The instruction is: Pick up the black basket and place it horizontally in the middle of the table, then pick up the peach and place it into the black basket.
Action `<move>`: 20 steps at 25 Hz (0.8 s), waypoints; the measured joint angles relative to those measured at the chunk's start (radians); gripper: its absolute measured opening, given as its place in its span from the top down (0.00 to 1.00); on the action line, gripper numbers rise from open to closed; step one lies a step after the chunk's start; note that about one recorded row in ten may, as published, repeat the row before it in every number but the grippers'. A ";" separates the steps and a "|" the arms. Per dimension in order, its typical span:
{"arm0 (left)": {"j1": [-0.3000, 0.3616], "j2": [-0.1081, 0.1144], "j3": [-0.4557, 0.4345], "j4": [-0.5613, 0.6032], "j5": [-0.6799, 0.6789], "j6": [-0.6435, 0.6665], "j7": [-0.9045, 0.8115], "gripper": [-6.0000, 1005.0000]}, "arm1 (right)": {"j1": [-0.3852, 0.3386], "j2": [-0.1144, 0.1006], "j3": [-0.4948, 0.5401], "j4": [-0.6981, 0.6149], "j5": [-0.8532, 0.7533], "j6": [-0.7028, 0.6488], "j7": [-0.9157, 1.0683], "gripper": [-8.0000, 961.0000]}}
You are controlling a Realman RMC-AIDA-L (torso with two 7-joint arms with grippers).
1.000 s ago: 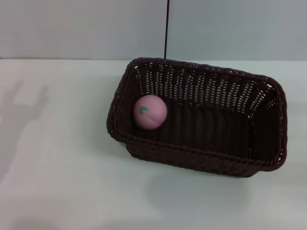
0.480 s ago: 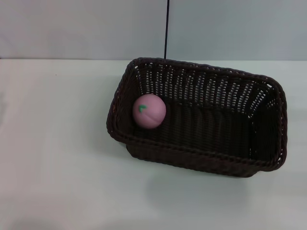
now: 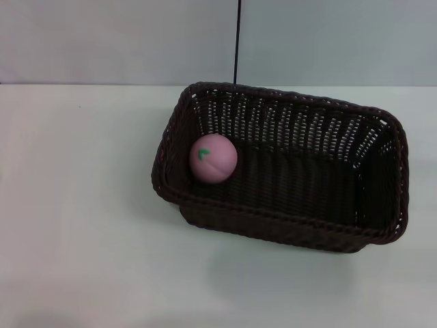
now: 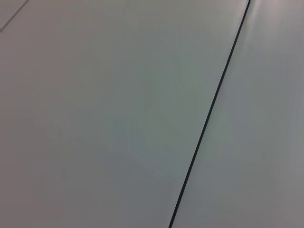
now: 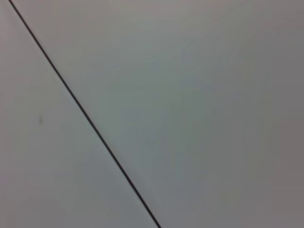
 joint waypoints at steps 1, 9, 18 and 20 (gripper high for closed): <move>0.001 0.000 0.000 0.000 0.000 0.001 0.000 0.49 | 0.000 0.000 0.000 0.000 0.000 0.000 0.000 0.47; 0.000 0.001 0.001 0.000 0.001 0.002 0.001 0.80 | 0.002 0.000 0.000 0.000 0.000 0.000 0.000 0.47; -0.001 0.001 0.000 -0.001 -0.002 0.006 -0.003 1.00 | 0.002 0.000 0.000 0.000 0.000 0.001 0.000 0.47; -0.001 0.000 -0.001 -0.001 -0.004 0.008 -0.007 1.00 | 0.002 0.000 0.000 0.000 0.000 0.001 0.000 0.47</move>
